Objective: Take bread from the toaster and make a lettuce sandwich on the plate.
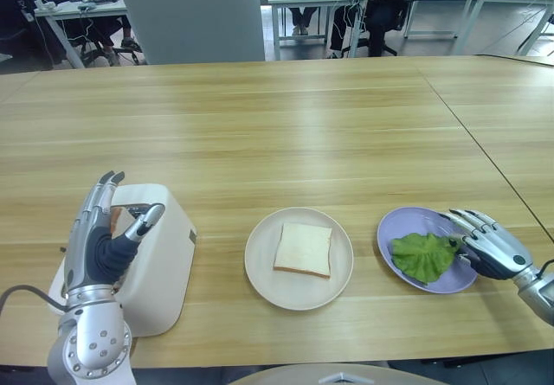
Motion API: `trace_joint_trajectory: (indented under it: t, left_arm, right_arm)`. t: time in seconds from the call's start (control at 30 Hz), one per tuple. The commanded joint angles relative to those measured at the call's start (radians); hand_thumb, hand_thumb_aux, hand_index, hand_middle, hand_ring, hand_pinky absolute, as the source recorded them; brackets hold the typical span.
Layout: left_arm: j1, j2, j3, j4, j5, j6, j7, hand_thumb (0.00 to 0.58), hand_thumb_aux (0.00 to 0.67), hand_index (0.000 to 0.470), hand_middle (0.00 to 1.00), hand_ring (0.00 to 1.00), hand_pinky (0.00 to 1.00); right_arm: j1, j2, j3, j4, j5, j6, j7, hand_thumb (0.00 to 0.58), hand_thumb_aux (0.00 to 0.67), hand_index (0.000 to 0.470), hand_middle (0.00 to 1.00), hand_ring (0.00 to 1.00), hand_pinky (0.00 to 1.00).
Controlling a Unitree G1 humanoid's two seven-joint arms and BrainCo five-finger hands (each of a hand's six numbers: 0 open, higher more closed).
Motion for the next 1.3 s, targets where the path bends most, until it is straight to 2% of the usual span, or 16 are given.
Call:
trace_joint_trajectory:
  t: [0.03,0.27,0.47,0.93,1.3]
  left_arm:
    - [-0.004,0.008,0.006,0.022,0.003,-0.001,0.002,0.000,0.000,0.000,0.00,0.00,0.00]
    - [-0.015,0.022,0.028,0.004,0.005,0.004,0.001,0.000,0.000,0.000,0.00,0.00,0.00]
    - [-0.032,0.026,0.021,0.000,0.026,0.005,0.001,0.000,0.000,0.000,0.00,0.00,0.00]
    - [-0.105,0.023,-0.075,0.107,0.051,-0.010,0.014,0.000,0.000,0.000,0.00,0.00,0.00]
    - [-0.147,0.026,-0.144,0.188,0.053,-0.027,0.044,0.000,0.000,0.000,0.00,0.00,0.00]
  right_arm:
    - [-0.001,-0.035,-0.059,-0.076,0.071,-0.027,0.040,0.580,0.670,0.460,0.00,0.00,0.00]
    - [0.002,-0.054,-0.153,-0.225,0.149,-0.025,0.137,0.580,0.670,0.460,0.00,0.00,0.00]
    - [0.021,-0.024,-0.228,-0.397,0.221,-0.013,0.260,0.580,0.670,0.460,0.00,0.00,0.00]
    - [0.042,0.222,-0.278,-0.795,0.348,0.064,0.602,0.580,0.670,0.460,0.00,0.00,0.00]
    - [-0.039,0.459,-0.215,-0.797,0.328,0.069,0.725,0.580,0.670,0.460,0.00,0.00,0.00]
